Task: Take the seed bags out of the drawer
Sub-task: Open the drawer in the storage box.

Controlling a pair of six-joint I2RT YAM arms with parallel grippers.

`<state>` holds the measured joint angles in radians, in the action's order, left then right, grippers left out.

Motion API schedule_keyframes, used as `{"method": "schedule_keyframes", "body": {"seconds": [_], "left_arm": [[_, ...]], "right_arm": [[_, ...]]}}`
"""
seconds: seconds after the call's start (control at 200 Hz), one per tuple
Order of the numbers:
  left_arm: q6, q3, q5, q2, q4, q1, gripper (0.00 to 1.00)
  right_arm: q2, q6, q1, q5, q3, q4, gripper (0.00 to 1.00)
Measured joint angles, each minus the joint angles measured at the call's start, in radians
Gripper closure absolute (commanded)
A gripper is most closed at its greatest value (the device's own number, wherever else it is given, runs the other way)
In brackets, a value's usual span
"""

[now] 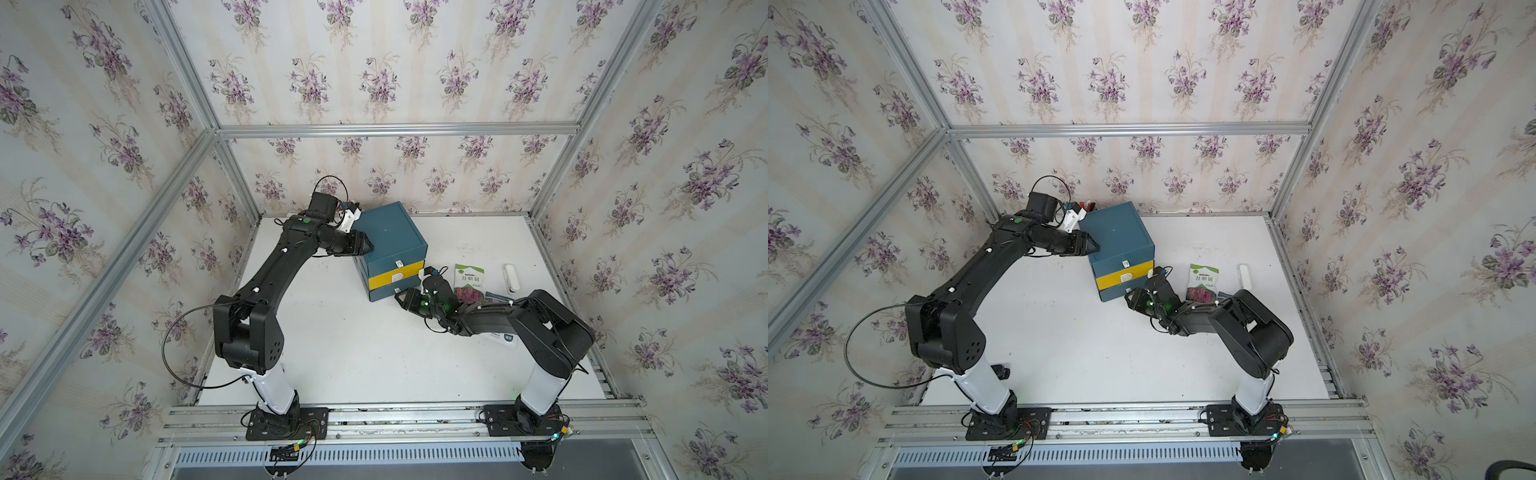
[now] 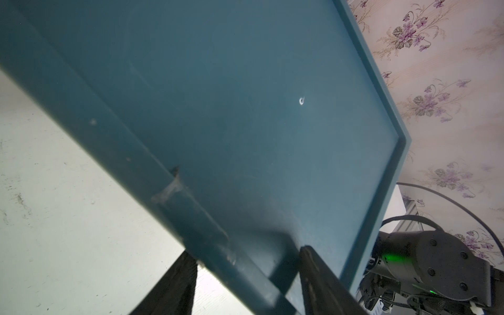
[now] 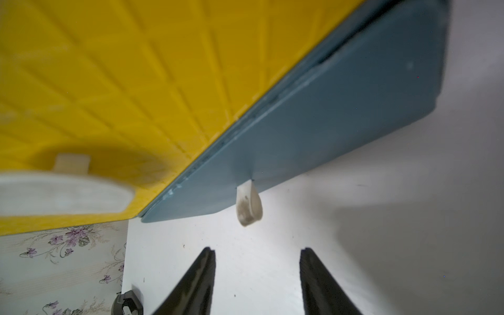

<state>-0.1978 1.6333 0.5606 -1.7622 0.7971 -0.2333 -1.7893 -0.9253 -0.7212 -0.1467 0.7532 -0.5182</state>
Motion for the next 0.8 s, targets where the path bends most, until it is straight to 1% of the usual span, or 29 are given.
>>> {"method": "schedule_keyframes", "body": {"seconds": [0.06,0.395,0.555,0.804], "left_arm": [[0.0,0.0,0.0,0.0,0.0,0.0,0.38],[0.007,0.0,0.005,0.001,0.003,0.004,0.38],[0.007,-0.001,0.008,0.0,0.003,0.006,0.38],[0.007,0.001,0.016,-0.005,0.003,0.008,0.38]], "right_arm": [[-0.012,-0.012,0.002,-0.002,0.001,-0.024,0.52],[-0.062,-0.045,0.006,0.002,0.001,-0.123,0.58],[-0.072,-0.052,0.006,0.024,0.002,-0.147,0.61],[-0.095,-0.07,0.008,0.049,0.012,-0.158,0.73]]}}
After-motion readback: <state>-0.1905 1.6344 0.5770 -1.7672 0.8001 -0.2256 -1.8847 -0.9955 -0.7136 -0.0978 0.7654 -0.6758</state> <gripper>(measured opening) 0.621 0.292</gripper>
